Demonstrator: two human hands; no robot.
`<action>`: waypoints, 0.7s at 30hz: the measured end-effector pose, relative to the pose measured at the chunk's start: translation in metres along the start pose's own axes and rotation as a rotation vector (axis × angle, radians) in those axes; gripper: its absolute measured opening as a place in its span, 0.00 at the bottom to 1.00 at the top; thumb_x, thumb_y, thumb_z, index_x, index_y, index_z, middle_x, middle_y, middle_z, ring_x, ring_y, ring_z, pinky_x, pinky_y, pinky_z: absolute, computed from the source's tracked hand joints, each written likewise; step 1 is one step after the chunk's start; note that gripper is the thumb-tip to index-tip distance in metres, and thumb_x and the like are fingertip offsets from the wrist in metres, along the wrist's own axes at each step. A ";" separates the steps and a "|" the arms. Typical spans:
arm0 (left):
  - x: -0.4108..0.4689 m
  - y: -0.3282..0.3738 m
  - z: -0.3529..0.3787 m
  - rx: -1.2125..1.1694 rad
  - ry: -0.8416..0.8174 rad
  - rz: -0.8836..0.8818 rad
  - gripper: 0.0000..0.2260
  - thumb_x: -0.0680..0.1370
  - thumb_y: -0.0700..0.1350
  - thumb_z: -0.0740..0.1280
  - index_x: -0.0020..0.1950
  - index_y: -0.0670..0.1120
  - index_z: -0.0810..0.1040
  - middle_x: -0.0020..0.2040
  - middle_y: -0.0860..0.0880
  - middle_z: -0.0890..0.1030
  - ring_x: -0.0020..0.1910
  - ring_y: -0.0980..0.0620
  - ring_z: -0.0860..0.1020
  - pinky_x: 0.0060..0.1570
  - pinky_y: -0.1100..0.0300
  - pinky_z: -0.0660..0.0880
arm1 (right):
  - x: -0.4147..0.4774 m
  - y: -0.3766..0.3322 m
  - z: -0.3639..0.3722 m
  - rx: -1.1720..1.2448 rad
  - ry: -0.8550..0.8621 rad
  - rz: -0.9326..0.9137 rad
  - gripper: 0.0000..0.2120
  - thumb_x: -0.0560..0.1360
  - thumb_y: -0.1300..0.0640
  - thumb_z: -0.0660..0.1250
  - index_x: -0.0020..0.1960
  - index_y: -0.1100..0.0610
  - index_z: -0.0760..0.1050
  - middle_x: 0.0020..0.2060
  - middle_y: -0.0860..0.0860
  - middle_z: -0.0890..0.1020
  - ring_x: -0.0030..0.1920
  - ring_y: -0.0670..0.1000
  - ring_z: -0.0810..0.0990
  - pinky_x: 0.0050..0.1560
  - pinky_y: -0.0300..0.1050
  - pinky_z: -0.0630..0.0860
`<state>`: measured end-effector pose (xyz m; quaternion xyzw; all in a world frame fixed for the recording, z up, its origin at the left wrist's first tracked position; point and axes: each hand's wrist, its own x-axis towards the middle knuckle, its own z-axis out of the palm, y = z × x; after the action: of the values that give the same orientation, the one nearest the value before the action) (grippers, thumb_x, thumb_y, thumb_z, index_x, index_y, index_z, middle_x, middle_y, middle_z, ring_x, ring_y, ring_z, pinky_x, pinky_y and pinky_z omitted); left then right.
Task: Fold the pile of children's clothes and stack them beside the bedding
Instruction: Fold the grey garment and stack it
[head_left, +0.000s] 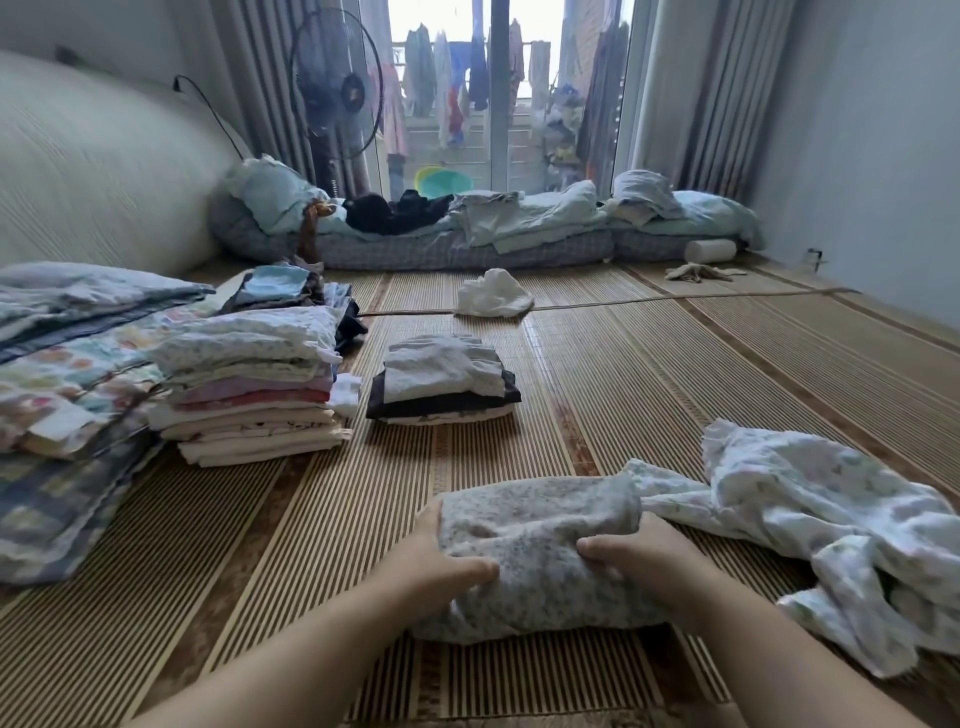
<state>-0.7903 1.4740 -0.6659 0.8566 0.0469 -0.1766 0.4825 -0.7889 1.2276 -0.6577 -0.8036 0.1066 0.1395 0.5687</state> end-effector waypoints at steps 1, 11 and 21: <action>-0.001 0.003 0.001 -0.070 -0.026 0.018 0.46 0.69 0.48 0.75 0.78 0.57 0.48 0.60 0.51 0.72 0.48 0.50 0.81 0.39 0.59 0.81 | 0.000 -0.001 0.000 0.015 0.004 0.025 0.36 0.59 0.52 0.79 0.64 0.58 0.71 0.54 0.54 0.82 0.53 0.55 0.81 0.57 0.56 0.78; -0.008 0.007 0.008 -0.414 -0.209 0.020 0.30 0.71 0.35 0.72 0.70 0.53 0.72 0.67 0.44 0.68 0.58 0.44 0.78 0.55 0.51 0.79 | -0.014 0.000 0.006 -0.379 -0.030 -0.092 0.38 0.68 0.68 0.70 0.74 0.46 0.65 0.59 0.47 0.77 0.44 0.37 0.74 0.30 0.22 0.67; 0.025 0.051 -0.040 -0.262 -0.033 0.421 0.29 0.76 0.32 0.63 0.72 0.56 0.66 0.67 0.57 0.72 0.62 0.58 0.75 0.62 0.53 0.74 | 0.021 -0.072 -0.002 -0.467 0.083 -0.408 0.38 0.68 0.66 0.69 0.74 0.48 0.63 0.59 0.48 0.78 0.50 0.44 0.78 0.45 0.28 0.72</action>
<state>-0.7441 1.4784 -0.6146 0.7746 -0.1178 -0.0785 0.6164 -0.7453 1.2489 -0.6010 -0.9224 -0.0686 0.0103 0.3799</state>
